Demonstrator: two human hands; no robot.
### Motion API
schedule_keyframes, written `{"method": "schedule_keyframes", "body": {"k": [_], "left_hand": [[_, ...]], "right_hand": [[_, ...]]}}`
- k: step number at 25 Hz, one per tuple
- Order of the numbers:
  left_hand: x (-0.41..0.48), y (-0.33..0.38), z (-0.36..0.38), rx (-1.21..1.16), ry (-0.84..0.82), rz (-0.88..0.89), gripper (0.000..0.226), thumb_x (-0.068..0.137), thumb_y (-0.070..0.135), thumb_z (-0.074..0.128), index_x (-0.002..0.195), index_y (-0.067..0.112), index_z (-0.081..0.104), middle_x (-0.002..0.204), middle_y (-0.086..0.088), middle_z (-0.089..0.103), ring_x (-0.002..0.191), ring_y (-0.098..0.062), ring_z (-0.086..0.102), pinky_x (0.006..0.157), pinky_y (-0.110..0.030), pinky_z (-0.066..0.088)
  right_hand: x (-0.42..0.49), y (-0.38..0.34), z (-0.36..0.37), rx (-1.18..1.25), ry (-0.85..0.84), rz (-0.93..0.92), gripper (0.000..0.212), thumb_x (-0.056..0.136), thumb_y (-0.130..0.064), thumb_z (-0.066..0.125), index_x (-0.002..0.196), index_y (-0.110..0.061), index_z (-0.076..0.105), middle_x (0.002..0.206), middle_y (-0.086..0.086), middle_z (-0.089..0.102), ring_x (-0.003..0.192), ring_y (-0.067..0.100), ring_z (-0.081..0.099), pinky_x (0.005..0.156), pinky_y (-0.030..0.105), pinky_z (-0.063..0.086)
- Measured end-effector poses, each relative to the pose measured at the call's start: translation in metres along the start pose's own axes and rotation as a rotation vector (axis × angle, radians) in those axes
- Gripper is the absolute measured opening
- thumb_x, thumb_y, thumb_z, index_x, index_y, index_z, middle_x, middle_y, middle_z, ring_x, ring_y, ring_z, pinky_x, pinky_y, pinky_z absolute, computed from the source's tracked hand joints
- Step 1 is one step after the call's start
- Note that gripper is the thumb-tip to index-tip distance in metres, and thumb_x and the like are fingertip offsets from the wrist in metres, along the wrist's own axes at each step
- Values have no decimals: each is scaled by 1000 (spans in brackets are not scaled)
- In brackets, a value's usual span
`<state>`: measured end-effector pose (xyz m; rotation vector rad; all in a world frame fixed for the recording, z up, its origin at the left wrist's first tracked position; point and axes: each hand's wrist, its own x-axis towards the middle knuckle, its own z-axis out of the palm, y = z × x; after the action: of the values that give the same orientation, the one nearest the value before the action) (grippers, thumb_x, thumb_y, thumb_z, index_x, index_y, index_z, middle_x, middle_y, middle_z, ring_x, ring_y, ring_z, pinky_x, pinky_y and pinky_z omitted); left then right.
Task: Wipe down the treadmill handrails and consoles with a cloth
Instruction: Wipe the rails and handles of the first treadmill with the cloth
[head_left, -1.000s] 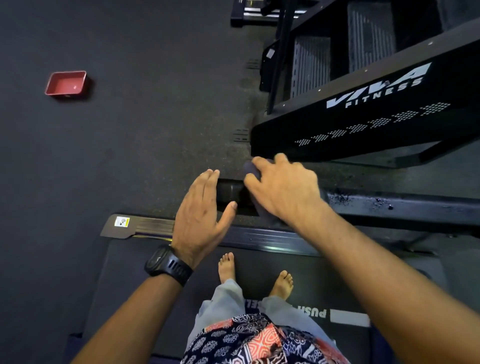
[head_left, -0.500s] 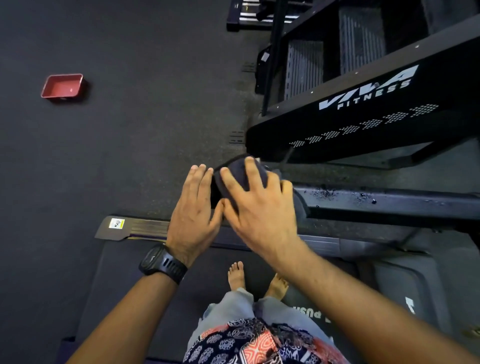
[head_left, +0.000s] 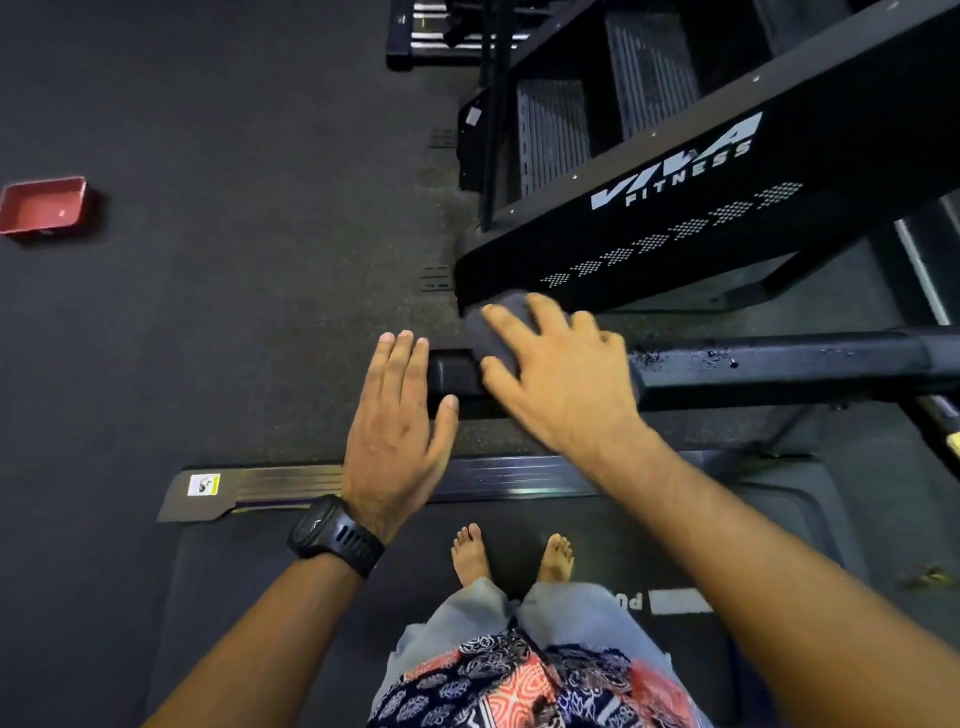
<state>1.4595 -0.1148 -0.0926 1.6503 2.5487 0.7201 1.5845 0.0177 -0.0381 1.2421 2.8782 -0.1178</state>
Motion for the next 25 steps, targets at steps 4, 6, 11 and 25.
{"method": "schedule_keyframes", "body": {"k": [4, 6, 11, 25], "left_hand": [[-2, 3, 0, -23, -7, -16, 61, 99, 33, 36, 147, -4, 36, 155, -19, 34, 150, -30, 18, 121, -46, 24], [-3, 2, 1, 10, -4, 14, 60, 99, 32, 34, 146, -6, 37, 154, -21, 36, 149, -33, 21, 119, -50, 26], [-2, 16, 3, 103, -5, -10, 61, 98, 38, 37, 147, 0, 40, 154, -16, 39, 148, -30, 24, 122, -50, 17], [7, 29, 6, 224, 39, -18, 60, 94, 39, 43, 140, 1, 49, 142, -16, 52, 136, -34, 42, 120, -51, 22]], "right_hand": [[-39, -28, 10, -19, 103, 120, 57, 91, -52, 47, 146, -34, 42, 155, 12, 37, 116, 39, 50, 92, 54, 43], [-21, -30, 9, -30, 53, -118, 57, 93, -55, 43, 147, -36, 41, 155, 10, 38, 115, 37, 51, 91, 53, 43], [-27, 1, 7, -27, 97, 228, 56, 92, -51, 45, 145, -34, 41, 154, 10, 37, 118, 40, 48, 96, 56, 41], [50, 21, -19, 204, -307, -22, 44, 96, -56, 34, 129, -37, 56, 125, 5, 62, 108, 37, 60, 80, 44, 43]]}}
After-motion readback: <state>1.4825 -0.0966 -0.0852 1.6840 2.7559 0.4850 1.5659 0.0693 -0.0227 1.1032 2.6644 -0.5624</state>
